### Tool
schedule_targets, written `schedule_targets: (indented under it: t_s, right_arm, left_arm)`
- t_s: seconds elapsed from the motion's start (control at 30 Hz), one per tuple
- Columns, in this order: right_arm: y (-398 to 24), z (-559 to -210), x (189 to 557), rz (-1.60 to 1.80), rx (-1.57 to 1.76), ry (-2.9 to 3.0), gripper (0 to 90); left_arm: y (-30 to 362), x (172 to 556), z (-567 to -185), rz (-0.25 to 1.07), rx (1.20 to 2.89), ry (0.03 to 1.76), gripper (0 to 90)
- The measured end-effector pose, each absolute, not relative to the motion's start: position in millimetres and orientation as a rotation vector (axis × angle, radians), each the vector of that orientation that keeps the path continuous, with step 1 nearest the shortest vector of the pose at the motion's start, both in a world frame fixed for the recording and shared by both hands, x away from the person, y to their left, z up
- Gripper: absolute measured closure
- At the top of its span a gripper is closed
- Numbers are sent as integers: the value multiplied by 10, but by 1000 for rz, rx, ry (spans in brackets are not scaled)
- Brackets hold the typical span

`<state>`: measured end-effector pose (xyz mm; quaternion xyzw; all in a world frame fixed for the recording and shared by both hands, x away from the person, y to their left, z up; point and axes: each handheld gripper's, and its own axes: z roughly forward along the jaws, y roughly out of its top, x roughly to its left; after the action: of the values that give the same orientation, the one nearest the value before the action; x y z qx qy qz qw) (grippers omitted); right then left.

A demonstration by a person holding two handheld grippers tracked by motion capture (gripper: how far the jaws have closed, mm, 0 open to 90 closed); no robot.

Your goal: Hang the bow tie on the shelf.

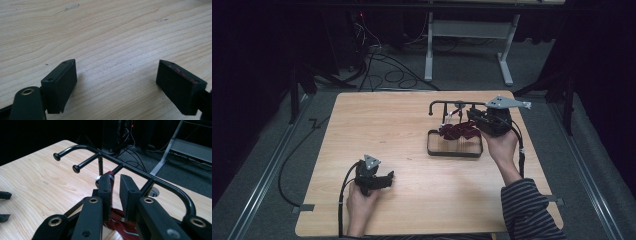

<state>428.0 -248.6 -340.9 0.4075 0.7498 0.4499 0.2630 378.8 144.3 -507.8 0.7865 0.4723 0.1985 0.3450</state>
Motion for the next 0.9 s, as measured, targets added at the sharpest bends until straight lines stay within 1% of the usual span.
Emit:
schedule_targets:
  t_s: [0.57,0.9]
  right_arm:
    - [-2672,-3476,4171,1233,1134,2030,726]
    - [-2820,-3470,4072,1261,1153,1987,711]
  left_arm:
    - [1443,3788,-5078,515,2042,1226,173]
    - [1443,3788,-5078,515,2042,1226,173]
